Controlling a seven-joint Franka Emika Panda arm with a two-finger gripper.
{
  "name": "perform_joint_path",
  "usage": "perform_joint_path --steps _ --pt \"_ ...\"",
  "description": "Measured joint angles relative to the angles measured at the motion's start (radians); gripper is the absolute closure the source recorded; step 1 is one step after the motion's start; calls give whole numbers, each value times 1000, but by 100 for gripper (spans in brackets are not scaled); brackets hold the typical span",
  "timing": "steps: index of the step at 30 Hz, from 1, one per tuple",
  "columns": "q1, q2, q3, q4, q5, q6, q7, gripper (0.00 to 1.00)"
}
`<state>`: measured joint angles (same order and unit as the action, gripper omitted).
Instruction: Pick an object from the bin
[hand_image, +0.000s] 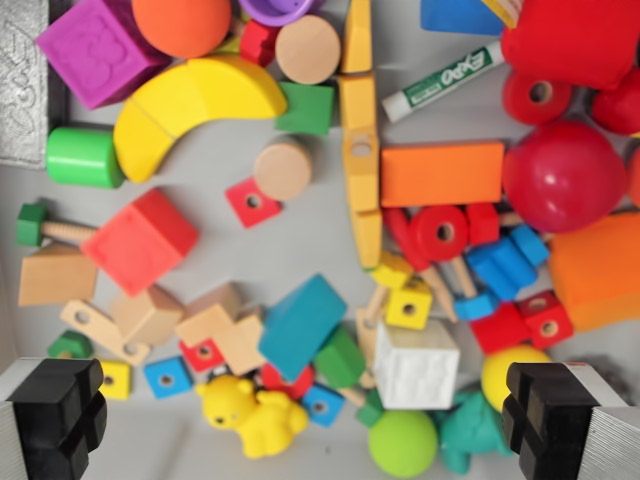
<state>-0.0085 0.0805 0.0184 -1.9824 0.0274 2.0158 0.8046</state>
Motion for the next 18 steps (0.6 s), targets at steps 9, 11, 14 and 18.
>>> perform_joint_path --steps 9,11,14,18 --pt "3 9 0 -3 0 11 32 0" --pt "5 12 1 -4 0 16 42 0" --pt "7 17 1 -5 0 23 58 0" --pt "10 24 1 -8 0 33 83 0"
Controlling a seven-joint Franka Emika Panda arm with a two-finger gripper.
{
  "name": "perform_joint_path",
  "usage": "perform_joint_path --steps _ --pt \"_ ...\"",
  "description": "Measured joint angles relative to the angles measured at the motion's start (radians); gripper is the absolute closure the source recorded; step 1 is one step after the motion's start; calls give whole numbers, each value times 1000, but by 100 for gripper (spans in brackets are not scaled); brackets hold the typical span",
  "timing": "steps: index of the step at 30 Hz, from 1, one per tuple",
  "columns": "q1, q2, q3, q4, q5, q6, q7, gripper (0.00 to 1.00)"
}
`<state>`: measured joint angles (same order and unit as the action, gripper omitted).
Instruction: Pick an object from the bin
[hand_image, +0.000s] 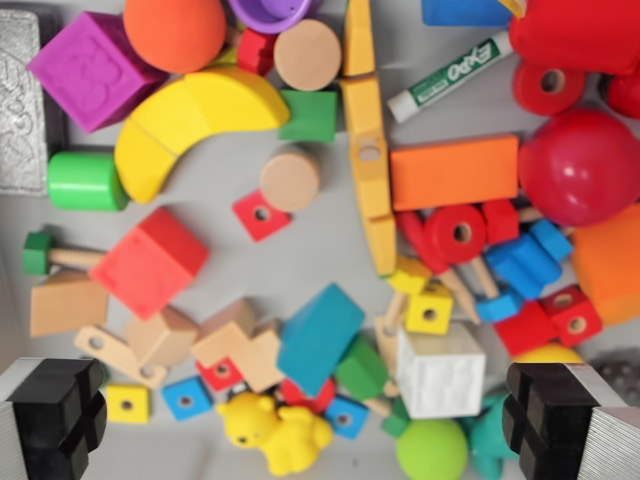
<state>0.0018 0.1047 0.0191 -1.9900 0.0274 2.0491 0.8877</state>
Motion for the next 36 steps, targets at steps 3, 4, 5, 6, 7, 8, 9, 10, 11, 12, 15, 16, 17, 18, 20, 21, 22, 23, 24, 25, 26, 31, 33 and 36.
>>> perform_joint_path --steps 3,4,5,6,7,8,9,10,11,12,15,16,17,18,20,21,22,23,24,25,26,31,33,36 --pt "3 6 0 -2 0 9 23 0" --pt "4 8 0 -2 0 12 32 0" --pt "5 11 0 -3 0 15 39 0" --pt "6 12 0 -3 0 17 44 0" --pt "7 15 0 -3 0 20 53 0" --pt "8 17 0 -4 0 24 62 0" --pt "10 20 0 -5 0 29 71 0" --pt "11 23 0 -5 0 33 81 0" --pt "12 26 0 -6 0 36 91 0" --pt "14 30 0 -6 0 41 101 0" --pt "17 37 0 -8 0 51 128 0" --pt "19 41 0 -9 0 56 139 0" --pt "21 44 0 -10 0 61 152 0" --pt "23 48 0 -11 0 66 164 0" --pt "25 54 0 -12 0 74 183 0" --pt "27 58 0 -13 0 79 195 0" --pt "29 62 0 -13 0 84 207 0" --pt "30 66 0 -14 0 88 219 0" --pt "31 68 0 -14 0 91 226 0" --pt "33 72 0 -14 0 95 238 0" --pt "35 75 0 -15 0 100 250 0" --pt "43 97 0 -16 0 126 317 0" --pt "46 104 0 -16 0 134 338 0" --pt "52 119 0 -16 0 151 383 0"
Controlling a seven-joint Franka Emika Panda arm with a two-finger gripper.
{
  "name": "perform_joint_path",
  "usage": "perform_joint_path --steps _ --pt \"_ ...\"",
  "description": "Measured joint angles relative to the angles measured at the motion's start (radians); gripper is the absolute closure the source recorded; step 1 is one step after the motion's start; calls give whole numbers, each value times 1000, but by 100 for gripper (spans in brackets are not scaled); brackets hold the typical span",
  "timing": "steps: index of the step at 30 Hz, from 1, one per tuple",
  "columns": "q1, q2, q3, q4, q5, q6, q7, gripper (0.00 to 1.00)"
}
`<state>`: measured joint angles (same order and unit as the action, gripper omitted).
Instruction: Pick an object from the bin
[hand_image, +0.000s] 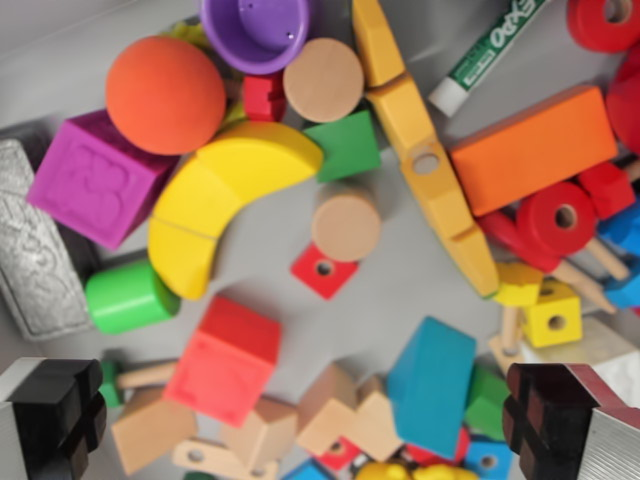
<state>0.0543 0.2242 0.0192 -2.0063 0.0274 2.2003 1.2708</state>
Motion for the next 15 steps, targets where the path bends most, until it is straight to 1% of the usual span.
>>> perform_joint_path --steps 8,15 --pt "15 39 -1 0 0 42 114 0" --pt "32 76 -4 5 0 78 215 0"
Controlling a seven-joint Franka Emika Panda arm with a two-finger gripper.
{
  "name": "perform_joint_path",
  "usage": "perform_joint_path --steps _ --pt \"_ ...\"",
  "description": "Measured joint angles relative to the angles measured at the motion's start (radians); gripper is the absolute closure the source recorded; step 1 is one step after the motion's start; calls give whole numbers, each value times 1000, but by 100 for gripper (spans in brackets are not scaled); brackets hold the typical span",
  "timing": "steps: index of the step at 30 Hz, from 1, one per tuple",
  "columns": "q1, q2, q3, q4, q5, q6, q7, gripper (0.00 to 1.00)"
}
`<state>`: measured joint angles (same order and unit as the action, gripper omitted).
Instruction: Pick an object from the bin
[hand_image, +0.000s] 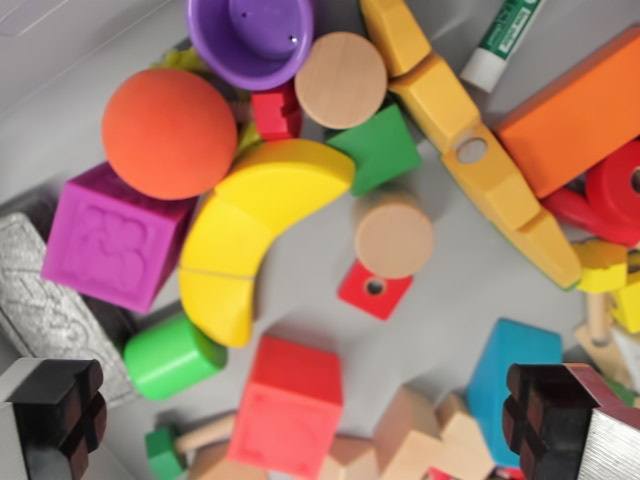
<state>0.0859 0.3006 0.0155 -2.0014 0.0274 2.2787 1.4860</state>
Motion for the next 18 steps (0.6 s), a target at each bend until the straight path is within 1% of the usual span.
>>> perform_joint_path --steps 6,18 --pt "15 35 -4 9 0 29 91 0" --pt "56 117 -21 34 0 92 292 0"
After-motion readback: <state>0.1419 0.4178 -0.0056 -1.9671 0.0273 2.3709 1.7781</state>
